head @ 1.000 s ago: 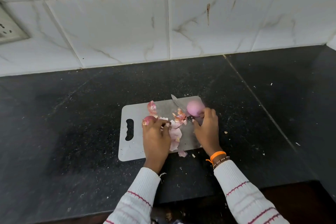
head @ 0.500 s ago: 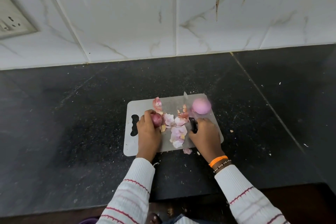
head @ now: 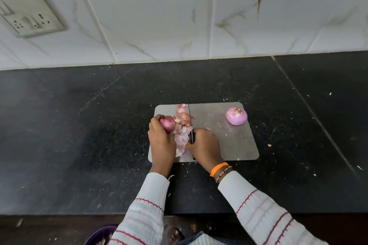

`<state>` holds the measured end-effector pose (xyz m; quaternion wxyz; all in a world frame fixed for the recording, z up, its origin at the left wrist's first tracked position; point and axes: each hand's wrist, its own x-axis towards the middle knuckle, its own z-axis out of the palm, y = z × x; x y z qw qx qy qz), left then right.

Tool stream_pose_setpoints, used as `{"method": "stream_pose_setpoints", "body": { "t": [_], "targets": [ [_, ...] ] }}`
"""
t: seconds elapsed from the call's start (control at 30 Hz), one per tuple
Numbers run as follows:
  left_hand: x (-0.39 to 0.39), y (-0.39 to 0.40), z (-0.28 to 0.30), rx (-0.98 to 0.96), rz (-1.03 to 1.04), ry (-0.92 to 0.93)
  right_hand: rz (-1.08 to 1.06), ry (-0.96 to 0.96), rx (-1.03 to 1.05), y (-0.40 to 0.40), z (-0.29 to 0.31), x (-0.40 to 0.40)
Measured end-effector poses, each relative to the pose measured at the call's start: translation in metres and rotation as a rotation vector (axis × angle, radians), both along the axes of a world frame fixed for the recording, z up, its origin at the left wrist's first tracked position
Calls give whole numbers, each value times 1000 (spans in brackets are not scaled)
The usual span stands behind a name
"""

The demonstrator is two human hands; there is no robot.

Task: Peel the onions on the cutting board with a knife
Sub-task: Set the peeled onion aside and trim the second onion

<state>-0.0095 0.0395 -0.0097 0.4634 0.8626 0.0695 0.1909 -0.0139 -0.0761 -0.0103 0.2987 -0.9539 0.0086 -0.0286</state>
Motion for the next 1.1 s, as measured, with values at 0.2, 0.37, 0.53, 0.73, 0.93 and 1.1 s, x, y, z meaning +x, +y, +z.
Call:
{"method": "stream_pose_setpoints", "body": {
  "t": [0.2,0.37,0.53,0.73,0.93,1.1],
  "targets": [
    [-6,2,12,-70,8,23,32,-11,-7,14,3,5],
    [-9,-6,14,-132,-74,8,-17,0,77,-16,6,6],
    [-8,-18,10,-175,-121,37,-170,-32,20,-52,2,-6],
    [-7,-26,9,-227,-129,84,-224,24,-86,-56,-6,-18],
    [-10,-26,12,-238,-115,105,12,76,127,-35,-1,-15],
    [-7,-24,14,-91,-130,89,-112,262,581,-43,5,-10]
  ]
}}
